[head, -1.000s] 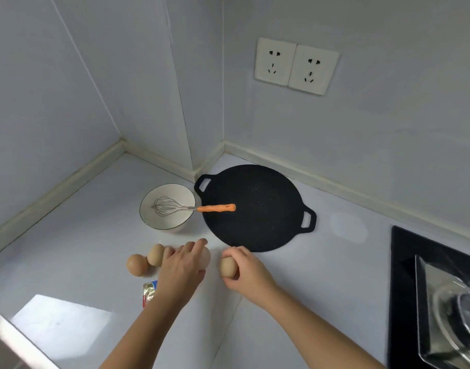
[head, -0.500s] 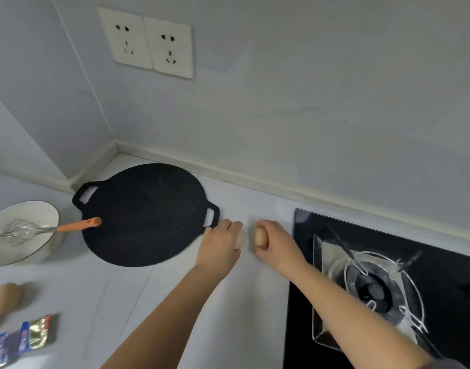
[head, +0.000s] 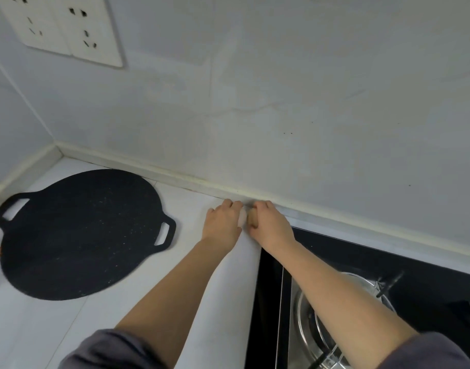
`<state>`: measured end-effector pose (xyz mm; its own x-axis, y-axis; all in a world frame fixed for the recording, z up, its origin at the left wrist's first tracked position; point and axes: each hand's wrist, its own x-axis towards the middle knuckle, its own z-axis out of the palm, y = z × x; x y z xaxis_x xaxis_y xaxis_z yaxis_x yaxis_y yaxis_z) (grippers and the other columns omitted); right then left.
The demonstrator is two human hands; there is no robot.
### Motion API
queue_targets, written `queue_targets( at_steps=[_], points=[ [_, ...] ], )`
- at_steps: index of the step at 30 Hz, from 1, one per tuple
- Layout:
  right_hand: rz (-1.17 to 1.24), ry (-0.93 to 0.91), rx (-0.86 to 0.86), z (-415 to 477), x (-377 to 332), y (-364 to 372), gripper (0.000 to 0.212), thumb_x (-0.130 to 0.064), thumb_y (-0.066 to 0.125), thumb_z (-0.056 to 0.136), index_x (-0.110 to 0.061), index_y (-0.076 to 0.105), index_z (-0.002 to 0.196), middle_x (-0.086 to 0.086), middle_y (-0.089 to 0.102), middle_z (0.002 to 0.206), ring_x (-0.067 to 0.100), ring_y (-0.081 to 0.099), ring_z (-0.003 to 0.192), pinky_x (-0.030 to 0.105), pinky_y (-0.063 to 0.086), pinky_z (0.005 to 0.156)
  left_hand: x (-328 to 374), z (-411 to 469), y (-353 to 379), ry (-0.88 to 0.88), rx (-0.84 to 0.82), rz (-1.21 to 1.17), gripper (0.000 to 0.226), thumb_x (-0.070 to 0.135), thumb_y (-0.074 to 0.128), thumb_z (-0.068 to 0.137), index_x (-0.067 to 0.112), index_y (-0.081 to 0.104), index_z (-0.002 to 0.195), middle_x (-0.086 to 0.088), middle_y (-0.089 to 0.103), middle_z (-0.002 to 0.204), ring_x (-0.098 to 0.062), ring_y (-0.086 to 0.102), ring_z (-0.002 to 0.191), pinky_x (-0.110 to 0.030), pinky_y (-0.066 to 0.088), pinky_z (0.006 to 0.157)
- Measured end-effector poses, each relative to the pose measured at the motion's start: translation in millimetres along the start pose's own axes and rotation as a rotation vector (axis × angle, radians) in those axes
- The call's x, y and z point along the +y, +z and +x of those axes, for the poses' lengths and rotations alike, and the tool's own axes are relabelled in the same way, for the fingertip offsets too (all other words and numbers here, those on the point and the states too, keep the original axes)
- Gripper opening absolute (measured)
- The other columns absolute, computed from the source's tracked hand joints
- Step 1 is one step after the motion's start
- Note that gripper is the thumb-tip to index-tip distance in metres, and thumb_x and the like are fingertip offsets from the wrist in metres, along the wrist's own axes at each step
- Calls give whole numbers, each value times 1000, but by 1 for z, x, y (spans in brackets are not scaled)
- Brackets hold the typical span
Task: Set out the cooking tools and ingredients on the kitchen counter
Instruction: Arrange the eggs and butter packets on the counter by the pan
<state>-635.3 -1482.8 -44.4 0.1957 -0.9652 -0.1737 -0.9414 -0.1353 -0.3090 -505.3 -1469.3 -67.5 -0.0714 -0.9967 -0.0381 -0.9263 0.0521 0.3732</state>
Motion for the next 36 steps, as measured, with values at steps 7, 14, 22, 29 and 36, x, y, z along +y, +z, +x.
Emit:
queue_targets(
  at_steps=[7, 14, 22, 29, 36],
  points=[
    [-22, -42, 21, 4, 9, 0, 30, -17, 57, 88, -12, 50, 117, 5, 46, 117, 24, 57, 85, 32, 46, 65, 7, 11, 3, -7, -9, -40, 54, 18, 61, 89, 21, 39, 138, -3, 43, 130, -22, 56, 103, -30, 42, 86],
    [-32, -6, 90, 3, 11, 5, 21, -18, 56, 91, -8, 52, 109, 7, 41, 116, 25, 48, 66, 31, 40, 57, 10, 11, 4, -23, 30, -52, 46, 19, 65, 88, 18, 46, 130, -5, 45, 118, -23, 57, 87, -27, 40, 70],
    [-24, 21, 145, 2, 10, 5, 19, -17, 55, 92, -7, 52, 109, 8, 40, 118, 24, 47, 62, 30, 38, 55, 14, 13, 5, -36, 69, -89, 38, 18, 66, 87, 12, 43, 117, -5, 46, 115, -23, 57, 88, -27, 36, 66],
    [11, 36, 181, -7, 4, 6, 25, -20, 58, 91, -11, 53, 113, 7, 39, 121, 22, 48, 65, 28, 36, 55, 12, 11, 2, -54, 55, -180, 48, 16, 69, 84, 14, 41, 123, -6, 45, 119, -23, 56, 91, -29, 45, 69],
    [74, 45, 159, -52, -20, 11, 44, -14, 60, 88, -16, 46, 130, 1, 32, 135, 20, 55, 70, 28, 46, 62, -15, -48, -30, -65, 108, -286, 52, 19, 69, 86, 15, 39, 128, -1, 42, 127, -20, 56, 97, -28, 47, 76]
  ],
)
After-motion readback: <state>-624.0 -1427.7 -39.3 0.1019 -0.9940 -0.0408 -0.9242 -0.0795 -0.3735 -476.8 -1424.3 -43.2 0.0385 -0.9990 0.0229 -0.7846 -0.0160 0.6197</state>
